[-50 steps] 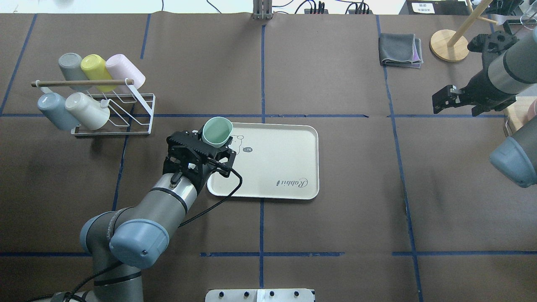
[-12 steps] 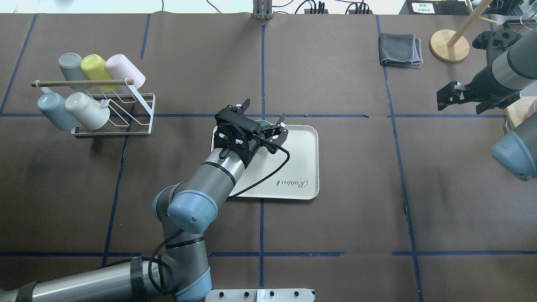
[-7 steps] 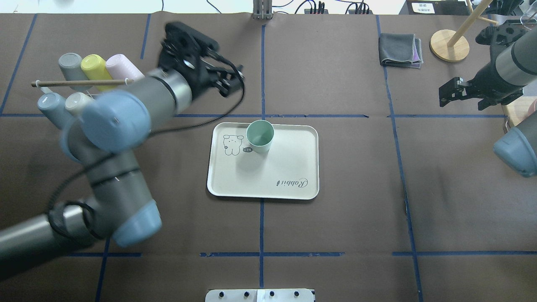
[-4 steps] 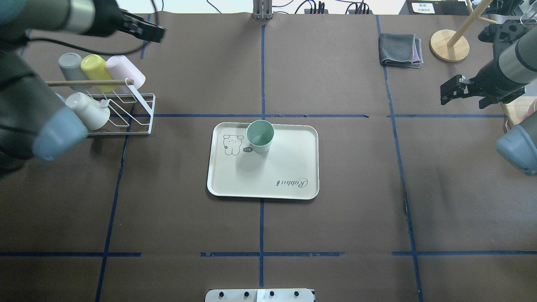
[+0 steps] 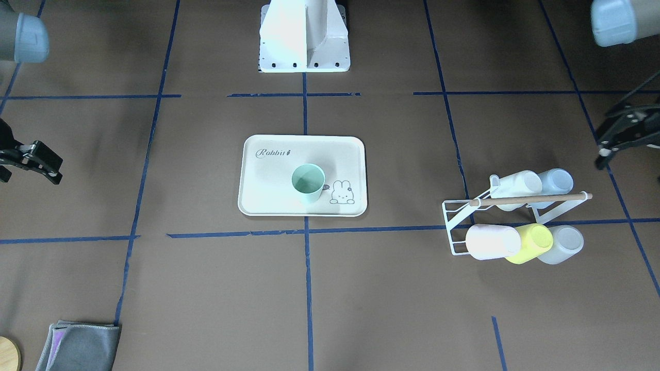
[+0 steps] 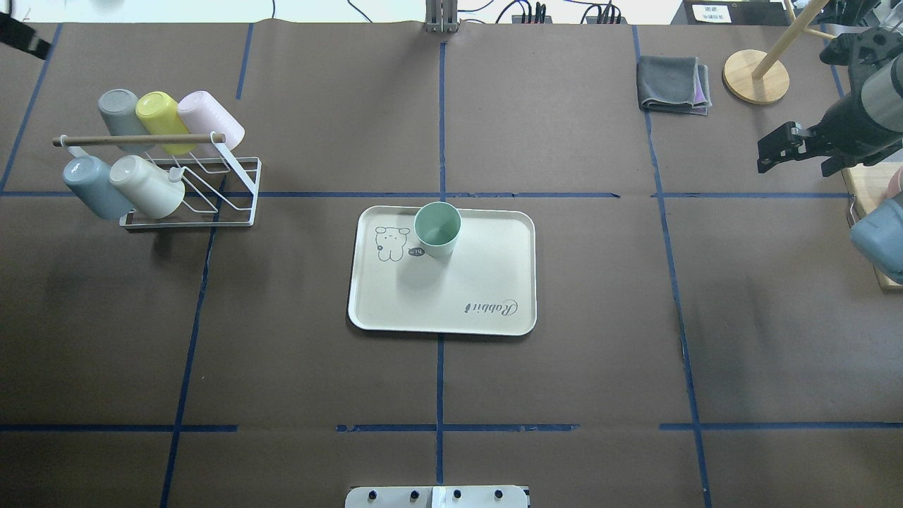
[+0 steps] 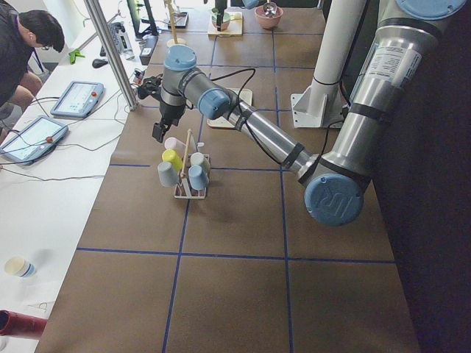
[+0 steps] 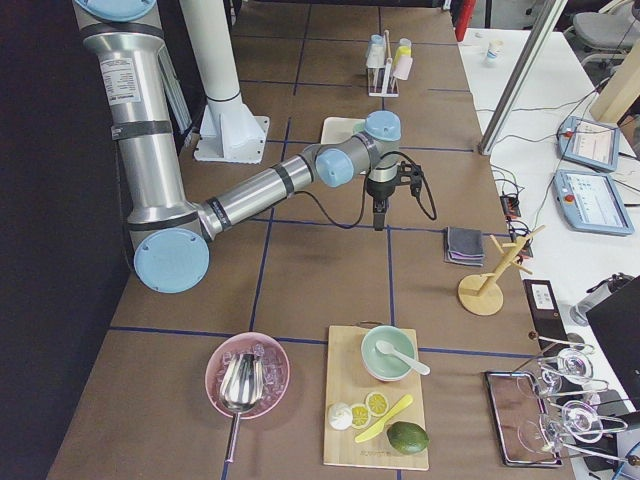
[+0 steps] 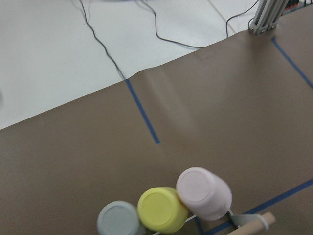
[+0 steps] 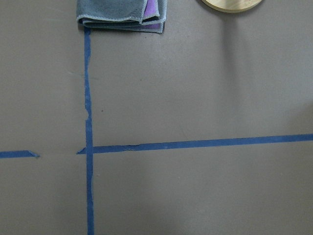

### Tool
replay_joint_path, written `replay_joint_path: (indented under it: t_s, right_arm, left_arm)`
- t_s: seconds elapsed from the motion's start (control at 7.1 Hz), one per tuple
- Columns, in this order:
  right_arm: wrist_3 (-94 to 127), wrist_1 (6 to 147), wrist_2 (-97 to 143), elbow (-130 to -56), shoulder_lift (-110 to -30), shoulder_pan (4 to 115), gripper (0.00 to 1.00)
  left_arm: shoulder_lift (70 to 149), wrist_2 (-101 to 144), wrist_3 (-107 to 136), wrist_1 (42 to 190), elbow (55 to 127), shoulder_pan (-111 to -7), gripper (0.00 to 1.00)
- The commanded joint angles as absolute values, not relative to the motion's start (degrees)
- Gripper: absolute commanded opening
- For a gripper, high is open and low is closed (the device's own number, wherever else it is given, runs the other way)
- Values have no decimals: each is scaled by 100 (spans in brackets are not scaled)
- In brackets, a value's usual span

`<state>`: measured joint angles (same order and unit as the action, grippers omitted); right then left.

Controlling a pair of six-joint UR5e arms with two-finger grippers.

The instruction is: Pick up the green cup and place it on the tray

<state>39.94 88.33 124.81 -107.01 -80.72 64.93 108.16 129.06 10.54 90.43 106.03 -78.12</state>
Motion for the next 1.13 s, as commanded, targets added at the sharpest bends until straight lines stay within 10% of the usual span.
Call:
replay_joint_path:
  t_s: [0.0,0.99]
  right_arm:
    - [2994,8842,12927,-10451,-8217,7081,100]
    - [-325,8842,13500,-9324,-9122,8894,100]
  left_arm:
    - [10435,13296,204,8124,10442,-8409,100]
    - [9160,13281,-1055,8165,9299,-8842,100]
